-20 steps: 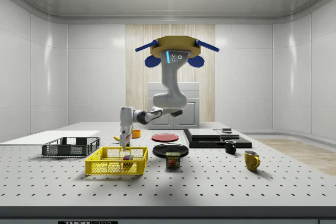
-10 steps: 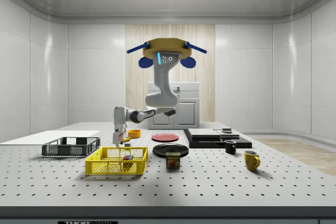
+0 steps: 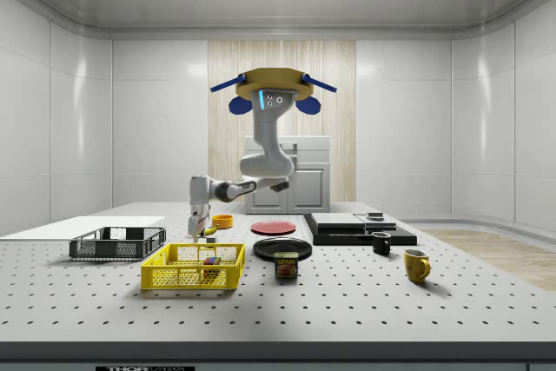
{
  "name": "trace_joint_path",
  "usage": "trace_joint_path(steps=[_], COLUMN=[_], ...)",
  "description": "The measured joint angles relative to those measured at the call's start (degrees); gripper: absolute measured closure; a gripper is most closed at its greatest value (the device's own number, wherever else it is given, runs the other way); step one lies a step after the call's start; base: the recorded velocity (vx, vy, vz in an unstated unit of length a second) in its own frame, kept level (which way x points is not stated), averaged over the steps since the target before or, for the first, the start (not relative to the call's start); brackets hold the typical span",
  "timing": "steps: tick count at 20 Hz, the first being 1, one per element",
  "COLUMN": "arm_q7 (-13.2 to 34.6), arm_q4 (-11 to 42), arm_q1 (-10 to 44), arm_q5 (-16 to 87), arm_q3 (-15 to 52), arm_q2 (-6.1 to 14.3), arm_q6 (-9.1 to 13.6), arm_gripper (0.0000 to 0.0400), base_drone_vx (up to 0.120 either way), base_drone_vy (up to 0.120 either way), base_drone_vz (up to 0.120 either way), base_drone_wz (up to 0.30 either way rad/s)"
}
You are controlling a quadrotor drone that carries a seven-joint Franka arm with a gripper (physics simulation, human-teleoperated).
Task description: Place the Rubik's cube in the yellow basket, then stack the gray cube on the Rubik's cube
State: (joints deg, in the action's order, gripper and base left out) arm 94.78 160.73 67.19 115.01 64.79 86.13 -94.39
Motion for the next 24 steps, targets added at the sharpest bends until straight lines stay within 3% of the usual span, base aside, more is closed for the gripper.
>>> trace_joint_path(steps=[16, 22, 24], arm_q7=[-0.21, -0.28, -0.3], arm_q4=[0.05, 0.06, 0.07], arm_q1=[-0.28, -0.37, -0.39], arm_q5=[0.25, 0.34, 0.36], arm_q3=[-0.09, -0.12, -0.13], arm_q2=[-0.55, -0.73, -0.79], arm_q6=[0.52, 0.69, 0.75], arm_gripper=[0.0, 0.0, 0.0], base_drone_vx=[0.0, 0.0, 0.0], base_drone_vy=[-0.12, -0.12, -0.12], base_drone_vz=[0.0, -0.12, 0.0], base_drone_wz=[0.0, 0.0, 0.0])
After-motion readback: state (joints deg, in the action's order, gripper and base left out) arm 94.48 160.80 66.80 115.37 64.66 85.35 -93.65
